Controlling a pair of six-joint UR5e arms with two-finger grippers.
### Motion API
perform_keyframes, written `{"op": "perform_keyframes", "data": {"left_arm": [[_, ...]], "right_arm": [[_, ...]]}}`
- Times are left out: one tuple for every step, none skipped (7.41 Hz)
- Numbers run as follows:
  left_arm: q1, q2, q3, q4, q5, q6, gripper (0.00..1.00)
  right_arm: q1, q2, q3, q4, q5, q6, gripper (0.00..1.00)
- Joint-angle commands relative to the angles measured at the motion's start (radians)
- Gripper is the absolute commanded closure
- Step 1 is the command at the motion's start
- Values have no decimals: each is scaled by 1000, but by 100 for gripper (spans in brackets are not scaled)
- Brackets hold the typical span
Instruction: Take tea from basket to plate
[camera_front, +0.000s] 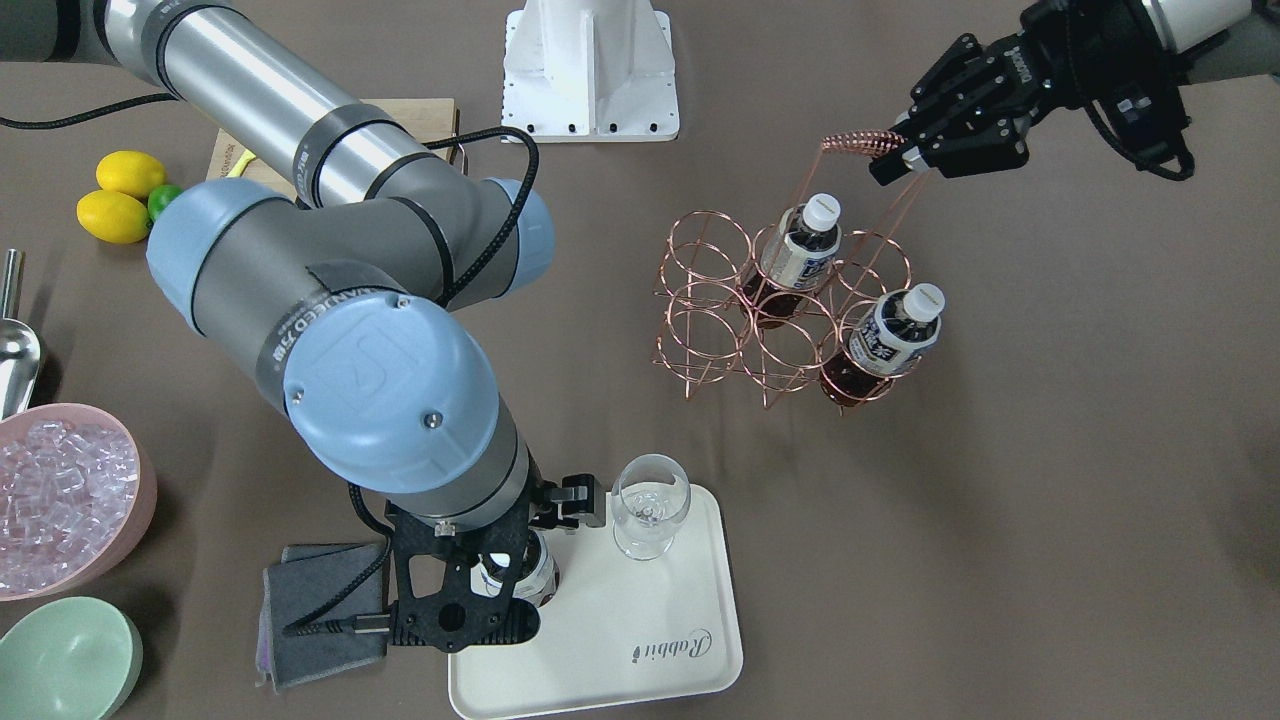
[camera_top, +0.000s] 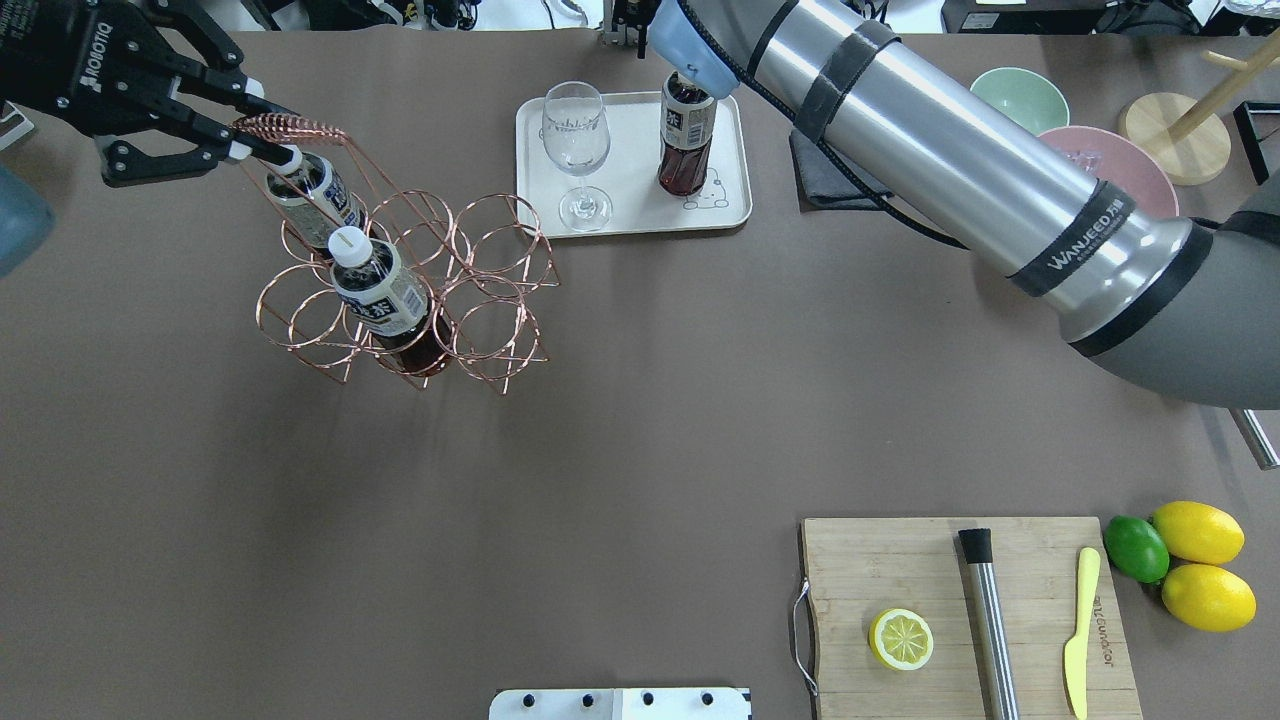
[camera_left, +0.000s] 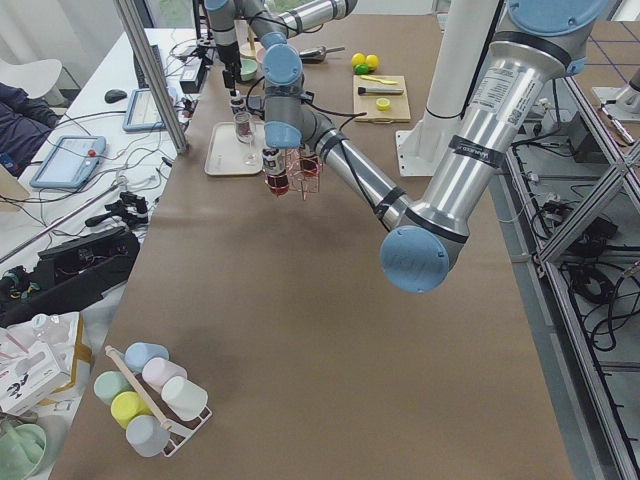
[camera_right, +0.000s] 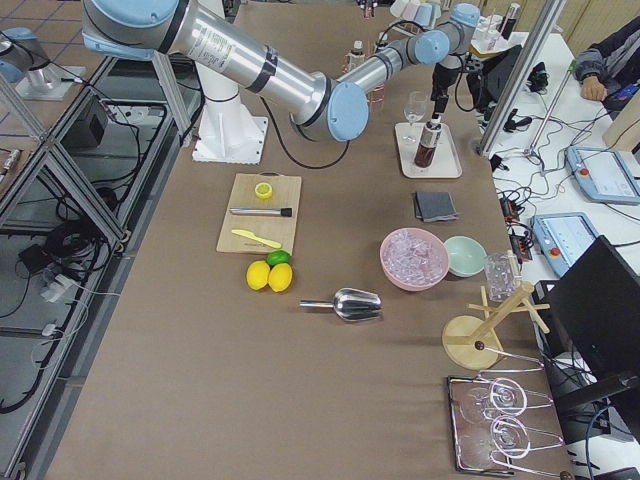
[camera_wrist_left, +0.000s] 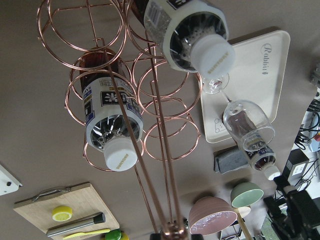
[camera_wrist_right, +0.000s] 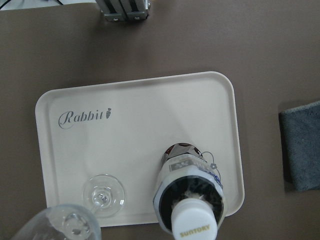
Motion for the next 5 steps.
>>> {"op": "perform_keyframes", "data": {"left_arm": [[-74,-1,53,2,-115,169,100],[-75,-2,53,15,-138,268,100],[-78,-5,53,35,-157,350,100],[-88,-2,53,57,-163,430,100],[-95,-1,55,81,-180,484,100]], "right_arm": [[13,-212,424,-241,25,-40,1],[32,-298,593,-388,32,-123,1],[64,-426,753,-450,32,-190,1],[103,-575,889,-453,34,-255,1],[146,-675,970,-458,43,-307,1]]}}
